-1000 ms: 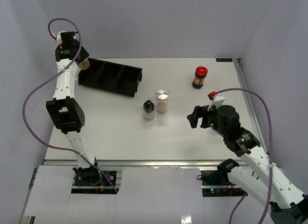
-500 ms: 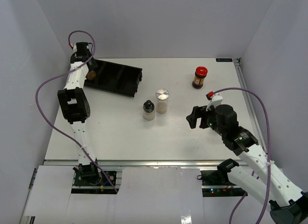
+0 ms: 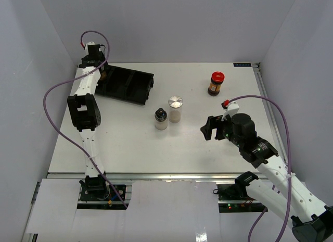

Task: Organize the condiment bottles

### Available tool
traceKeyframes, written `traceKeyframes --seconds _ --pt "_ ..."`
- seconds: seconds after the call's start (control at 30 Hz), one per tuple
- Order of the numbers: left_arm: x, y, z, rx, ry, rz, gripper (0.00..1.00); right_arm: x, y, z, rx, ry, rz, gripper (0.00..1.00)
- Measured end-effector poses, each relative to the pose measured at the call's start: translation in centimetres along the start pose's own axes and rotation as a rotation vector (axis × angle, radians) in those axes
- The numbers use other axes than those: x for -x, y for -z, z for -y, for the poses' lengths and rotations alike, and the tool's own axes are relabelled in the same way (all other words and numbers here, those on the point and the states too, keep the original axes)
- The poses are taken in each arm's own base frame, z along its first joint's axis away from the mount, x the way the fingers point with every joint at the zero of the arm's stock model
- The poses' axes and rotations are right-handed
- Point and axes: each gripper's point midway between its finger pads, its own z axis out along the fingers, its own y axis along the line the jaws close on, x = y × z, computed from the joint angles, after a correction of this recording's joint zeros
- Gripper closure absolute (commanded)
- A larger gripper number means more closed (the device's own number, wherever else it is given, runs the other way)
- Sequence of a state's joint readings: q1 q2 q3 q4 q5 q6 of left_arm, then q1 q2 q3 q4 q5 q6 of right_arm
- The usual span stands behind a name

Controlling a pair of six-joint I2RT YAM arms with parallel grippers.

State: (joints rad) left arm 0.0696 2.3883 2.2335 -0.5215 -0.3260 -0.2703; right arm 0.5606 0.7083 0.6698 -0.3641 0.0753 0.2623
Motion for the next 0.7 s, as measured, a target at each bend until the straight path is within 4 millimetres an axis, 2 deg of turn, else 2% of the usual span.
traceKeyframes --seconds 0.1,0.17,0.23,0.33,0.43,0.47,0.7 --pt "-1.4 -1.4 0.0 0.007 -0.015 -0.018 0.88 0.0 0.1 0.0 0.001 0.0 0.005 0.1" --pt "-1.7 -2.0 0.1 0.009 -0.022 -0.012 0.87 -0.1 0.1 0.0 0.001 0.0 0.002 0.1" --pt "-1.5 -2.2 0.2 0.006 -0.021 0.0 0.82 -0.2 0.0 0.0 0.002 0.0 0.0 0.1" --pt "-1.3 -2.3 0.3 0.001 -0.02 0.012 0.49 -0.3 0.0 -0.1 0.007 0.0 -0.003 0.1" --pt "-1.3 -2.5 0.4 -0.007 -0.017 0.022 0.07 -0.4 0.0 -0.1 0.01 0.0 -0.008 0.1" --pt "-1.3 -2.6 0.5 -0.008 -0.018 0.025 0.03 -0.5 0.0 -0.1 0.01 0.0 -0.009 0.1" --pt "-1.7 -2.8 0.6 -0.021 -0.033 0.021 0.02 -0.6 0.0 -0.3 0.025 0.0 -0.014 0.1"
